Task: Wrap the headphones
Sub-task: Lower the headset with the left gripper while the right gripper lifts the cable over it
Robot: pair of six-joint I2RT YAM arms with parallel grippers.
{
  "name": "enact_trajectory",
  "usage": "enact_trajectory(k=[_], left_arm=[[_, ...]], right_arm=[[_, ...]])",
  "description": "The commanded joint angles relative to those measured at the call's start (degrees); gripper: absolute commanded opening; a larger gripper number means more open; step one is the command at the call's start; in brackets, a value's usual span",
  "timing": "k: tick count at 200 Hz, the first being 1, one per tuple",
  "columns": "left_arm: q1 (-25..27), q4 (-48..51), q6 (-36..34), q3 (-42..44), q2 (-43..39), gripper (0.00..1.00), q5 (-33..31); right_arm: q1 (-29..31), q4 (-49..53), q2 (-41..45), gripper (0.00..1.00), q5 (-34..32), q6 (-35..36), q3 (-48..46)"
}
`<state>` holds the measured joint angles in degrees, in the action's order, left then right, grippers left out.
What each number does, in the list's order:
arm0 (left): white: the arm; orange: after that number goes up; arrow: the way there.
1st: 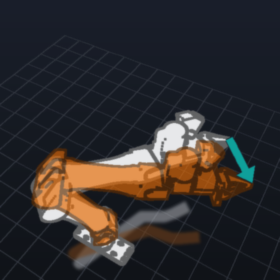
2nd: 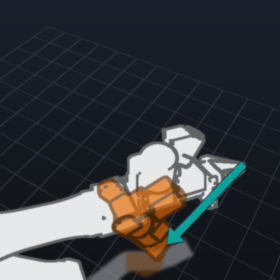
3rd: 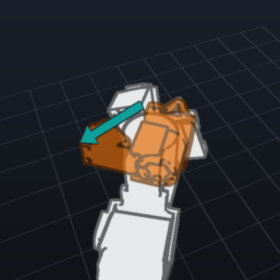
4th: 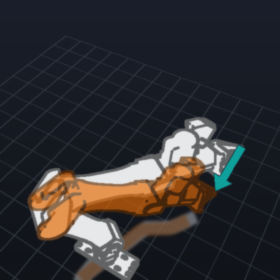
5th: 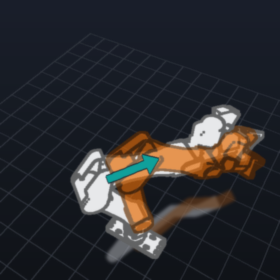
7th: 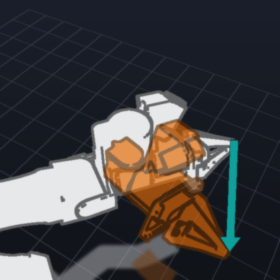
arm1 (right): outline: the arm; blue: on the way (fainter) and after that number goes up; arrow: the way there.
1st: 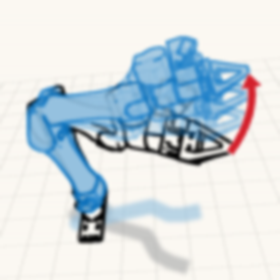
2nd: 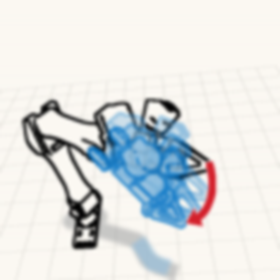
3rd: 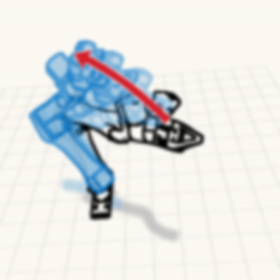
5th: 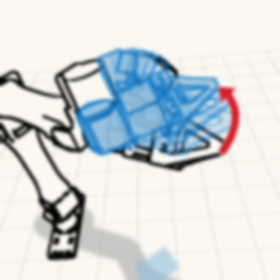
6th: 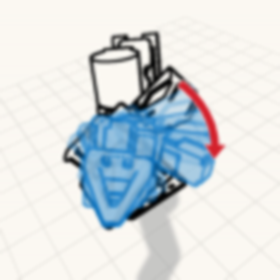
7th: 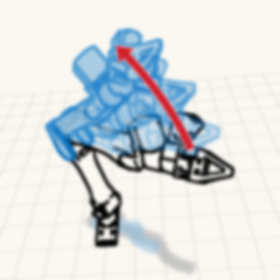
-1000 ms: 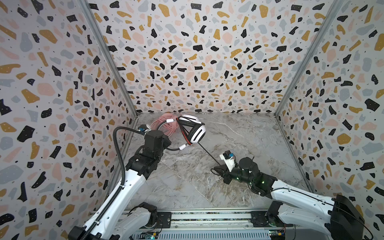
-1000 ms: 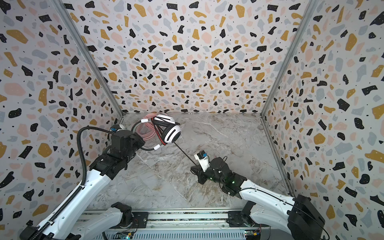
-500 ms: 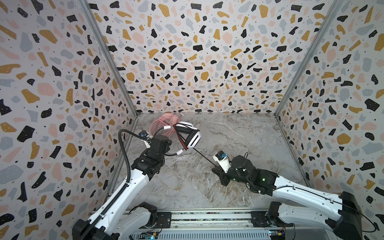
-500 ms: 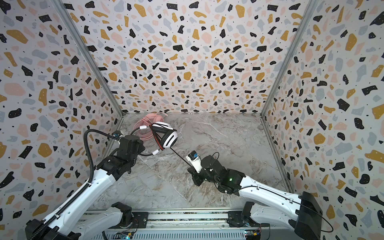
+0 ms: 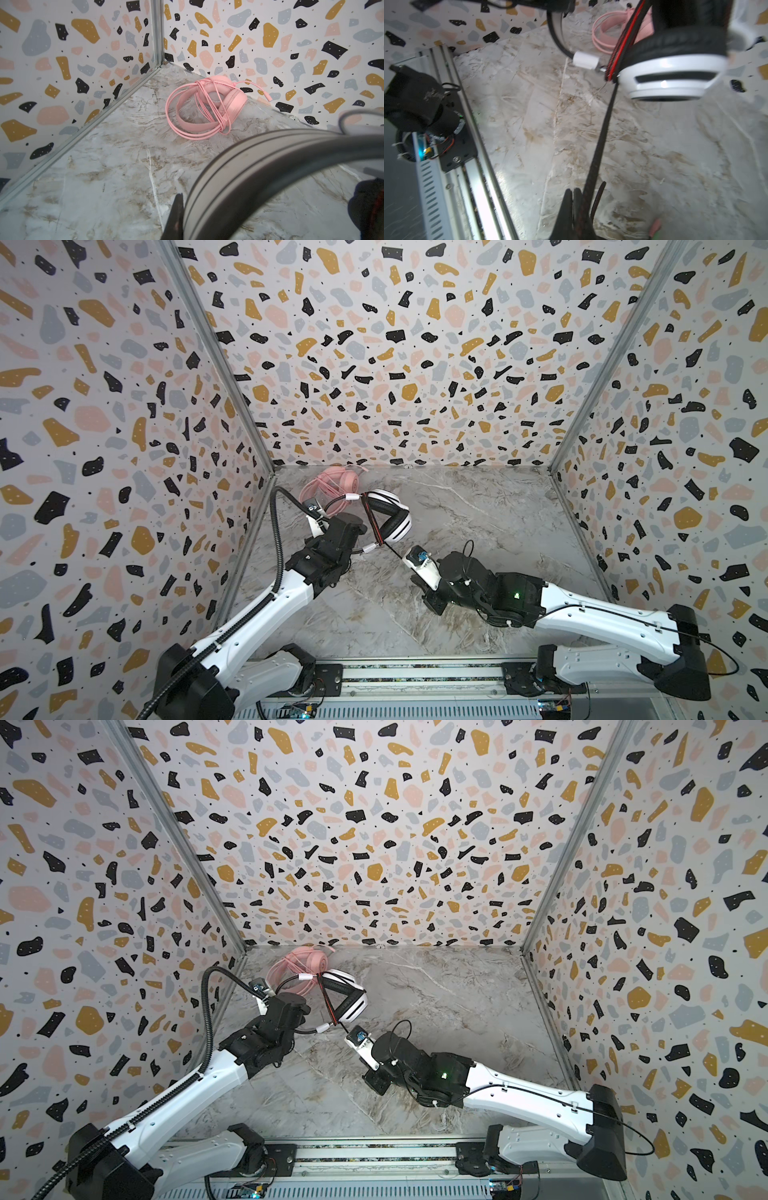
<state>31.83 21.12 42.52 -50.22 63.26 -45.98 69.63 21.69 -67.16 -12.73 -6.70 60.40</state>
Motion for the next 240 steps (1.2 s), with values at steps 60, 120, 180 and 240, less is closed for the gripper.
enact_trajectory(k=[60,120,180,240], left_arm=[[6.3,-8.3,-21.4,1.4,-1.2,0.0,18.4],[7.5,-6.9,-26.9,1.7,-2.1,0.0,36.5],[7.6,-8.3,-27.0,2.9,-7.7,0.0,47.2],[7.5,-12.6,-24.1,0.3,-10.0,0.0,62.1]], right_arm=[[-9.3,1.7,3.3,0.08,-15.9,5.1,7.1],[-13.7,-1.5,2.1,0.11,-14.1,8.4,8.2],[-20.2,-4.0,1.7,0.12,-8.9,9.2,7.4],[-25.9,-6.5,0.4,0.13,5.7,6.3,4.7]])
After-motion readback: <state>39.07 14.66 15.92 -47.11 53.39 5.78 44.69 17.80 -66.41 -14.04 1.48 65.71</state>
